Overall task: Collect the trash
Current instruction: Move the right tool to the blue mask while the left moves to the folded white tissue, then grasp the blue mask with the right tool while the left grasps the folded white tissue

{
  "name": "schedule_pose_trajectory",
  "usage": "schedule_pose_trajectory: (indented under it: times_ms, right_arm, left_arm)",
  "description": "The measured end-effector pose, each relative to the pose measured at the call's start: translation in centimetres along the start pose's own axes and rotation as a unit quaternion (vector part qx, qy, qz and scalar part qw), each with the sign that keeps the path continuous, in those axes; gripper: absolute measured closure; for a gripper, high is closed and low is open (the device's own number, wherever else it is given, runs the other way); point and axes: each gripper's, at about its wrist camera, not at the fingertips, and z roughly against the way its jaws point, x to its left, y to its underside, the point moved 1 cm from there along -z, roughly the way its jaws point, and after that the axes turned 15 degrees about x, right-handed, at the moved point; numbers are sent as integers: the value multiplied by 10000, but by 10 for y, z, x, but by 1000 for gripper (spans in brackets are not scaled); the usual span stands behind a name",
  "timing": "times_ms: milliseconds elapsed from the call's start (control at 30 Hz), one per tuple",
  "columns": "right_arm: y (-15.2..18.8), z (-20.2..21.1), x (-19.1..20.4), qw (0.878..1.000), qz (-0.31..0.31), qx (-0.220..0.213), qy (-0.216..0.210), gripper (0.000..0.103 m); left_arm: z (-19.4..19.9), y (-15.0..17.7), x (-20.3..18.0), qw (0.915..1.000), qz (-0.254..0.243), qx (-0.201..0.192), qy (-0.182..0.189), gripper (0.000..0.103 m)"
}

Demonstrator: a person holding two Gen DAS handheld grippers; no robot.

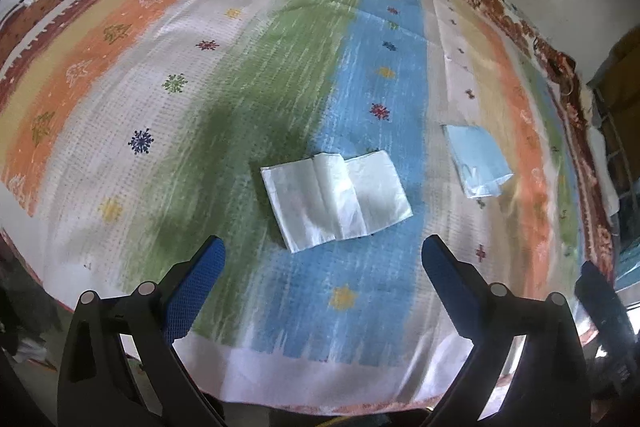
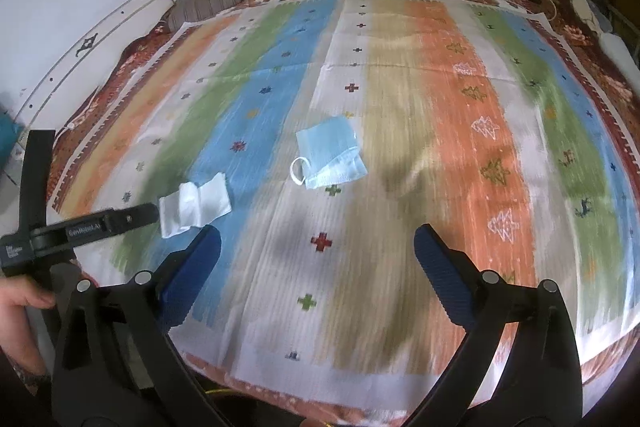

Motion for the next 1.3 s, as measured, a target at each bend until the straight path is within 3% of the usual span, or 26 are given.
schedule_pose_trajectory:
  times_ms: [200, 400, 867, 1067, 1167, 1300]
  right_arm:
    - [-19, -24, -14, 9998, -166, 115, 10, 12]
    - [-40, -43, -20, 9995, -185, 231, -57, 25]
    - [-72, -81, -37, 9980, -397, 411, -278, 29]
    - [-80, -103, -42, 9968, -461, 527, -396, 36]
    - [-82, -112, -46, 9960, -551, 549, -447, 36]
    - [-84, -129, -56, 9919, -894, 670, -596, 40]
  left_arm:
    - [-9, -9, 2, 9999, 98, -4, -126, 15]
    - [-19, -16, 9, 9997, 199, 110, -9, 25]
    - [-32, -28, 12, 9998, 164, 110, -7, 31]
    - [-33, -32, 21, 9986, 527, 71, 39, 43]
    - [-36, -33, 16, 9993, 348, 107, -50, 43]
    - [-42, -36, 7, 9996, 167, 194, -112, 52]
